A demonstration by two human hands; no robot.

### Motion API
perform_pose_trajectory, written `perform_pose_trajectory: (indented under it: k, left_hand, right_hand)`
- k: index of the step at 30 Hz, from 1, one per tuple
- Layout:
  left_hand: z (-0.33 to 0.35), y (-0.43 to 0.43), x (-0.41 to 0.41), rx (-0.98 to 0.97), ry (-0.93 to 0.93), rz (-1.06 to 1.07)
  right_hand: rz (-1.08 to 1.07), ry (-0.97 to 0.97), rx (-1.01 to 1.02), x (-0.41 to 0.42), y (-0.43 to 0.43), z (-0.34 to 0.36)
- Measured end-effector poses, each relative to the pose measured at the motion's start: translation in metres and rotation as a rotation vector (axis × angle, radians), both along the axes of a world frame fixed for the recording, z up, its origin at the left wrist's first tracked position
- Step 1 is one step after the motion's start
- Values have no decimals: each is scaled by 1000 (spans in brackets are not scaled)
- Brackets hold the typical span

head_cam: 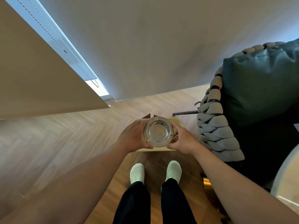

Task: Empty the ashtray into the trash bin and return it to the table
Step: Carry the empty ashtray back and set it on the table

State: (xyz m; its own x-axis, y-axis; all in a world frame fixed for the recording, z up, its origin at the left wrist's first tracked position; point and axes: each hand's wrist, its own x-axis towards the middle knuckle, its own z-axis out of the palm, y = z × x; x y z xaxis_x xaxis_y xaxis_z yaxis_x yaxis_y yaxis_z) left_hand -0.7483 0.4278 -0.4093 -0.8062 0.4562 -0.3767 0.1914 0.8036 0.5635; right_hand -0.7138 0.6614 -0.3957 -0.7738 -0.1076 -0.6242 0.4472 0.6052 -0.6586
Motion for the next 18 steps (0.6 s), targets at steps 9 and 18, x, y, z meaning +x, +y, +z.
perform_pose_trajectory:
  k: [9,18]
  left_hand:
    - [45,-2,11,-9,28,20]
    - [95,-14,30,-6,45,21]
  right_hand:
    - [190,146,228,5,-10,46]
    - [243,206,272,22,-22,94]
